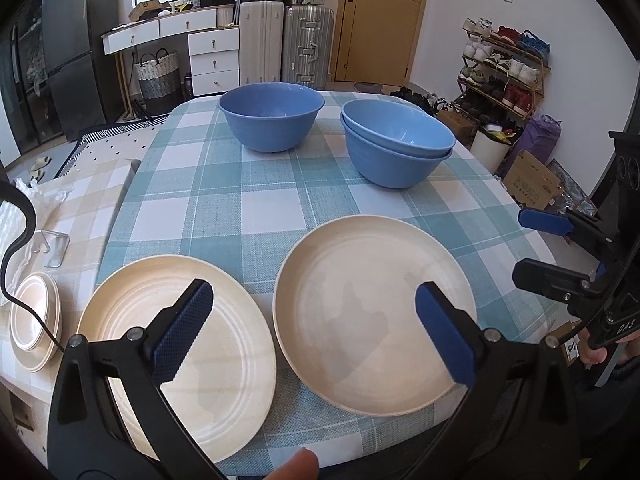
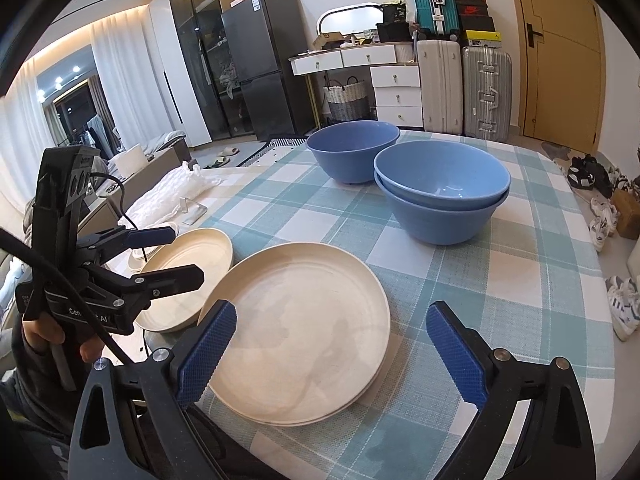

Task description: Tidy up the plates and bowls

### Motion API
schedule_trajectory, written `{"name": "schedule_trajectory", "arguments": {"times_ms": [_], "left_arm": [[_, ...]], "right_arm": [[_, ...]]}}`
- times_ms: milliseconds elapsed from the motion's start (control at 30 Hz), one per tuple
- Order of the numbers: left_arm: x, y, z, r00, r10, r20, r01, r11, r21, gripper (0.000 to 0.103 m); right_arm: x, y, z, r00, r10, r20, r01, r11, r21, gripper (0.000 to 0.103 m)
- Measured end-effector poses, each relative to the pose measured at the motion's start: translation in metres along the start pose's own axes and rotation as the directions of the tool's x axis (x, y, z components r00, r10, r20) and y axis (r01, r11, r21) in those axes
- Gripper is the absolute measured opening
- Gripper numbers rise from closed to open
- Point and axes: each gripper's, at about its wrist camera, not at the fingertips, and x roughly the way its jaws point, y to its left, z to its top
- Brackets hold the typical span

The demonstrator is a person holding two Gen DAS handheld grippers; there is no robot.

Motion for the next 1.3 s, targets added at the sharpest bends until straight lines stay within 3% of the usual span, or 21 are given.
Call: {"name": "schedule_trajectory", "arguments": {"times_ms": [800, 1300], "left_arm": [[-0.021, 0.06, -0.008, 0.997, 0.078, 0.003, -0.078, 0.991, -0.112, 0.101], [-0.032, 0.108, -0.029, 0.992, 0.122, -0.027, -0.125, 0.969, -0.214, 0.101]], "right_arm": [[0.029, 0.046, 0.027, 0.998, 0.062, -0.023, -0.065, 0.992, -0.109, 0.098], [0.062, 0.083, 0.045, 0.991, 0.113, -0.067, -0.124, 0.976, -0.181, 0.098]]}}
